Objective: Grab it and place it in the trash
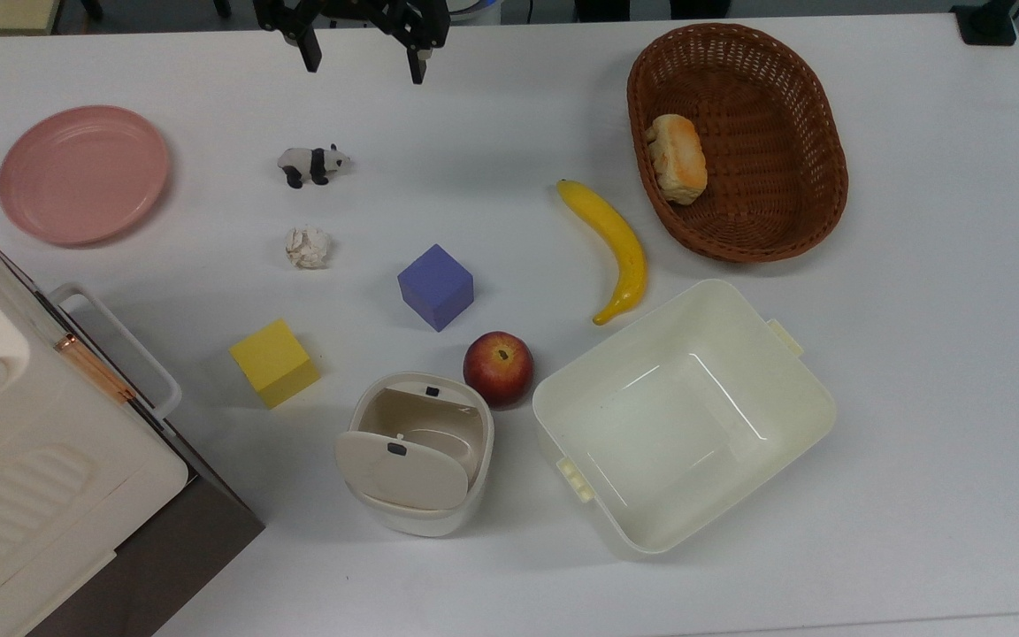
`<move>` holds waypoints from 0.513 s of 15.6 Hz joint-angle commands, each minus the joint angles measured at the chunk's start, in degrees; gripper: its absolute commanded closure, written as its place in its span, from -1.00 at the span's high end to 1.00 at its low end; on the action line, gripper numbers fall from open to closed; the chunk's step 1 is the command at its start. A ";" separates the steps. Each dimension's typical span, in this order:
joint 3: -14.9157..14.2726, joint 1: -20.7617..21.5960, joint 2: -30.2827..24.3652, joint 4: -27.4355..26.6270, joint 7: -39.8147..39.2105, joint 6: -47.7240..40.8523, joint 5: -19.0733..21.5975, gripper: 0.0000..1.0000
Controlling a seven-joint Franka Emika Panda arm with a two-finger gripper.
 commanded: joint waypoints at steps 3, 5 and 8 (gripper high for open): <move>-0.22 0.15 -2.19 -1.85 -5.13 0.88 0.28 1.00; -0.22 0.15 -2.19 -1.85 -5.05 0.87 0.28 1.00; -0.31 -0.03 -2.19 -1.93 -4.44 0.87 0.37 1.00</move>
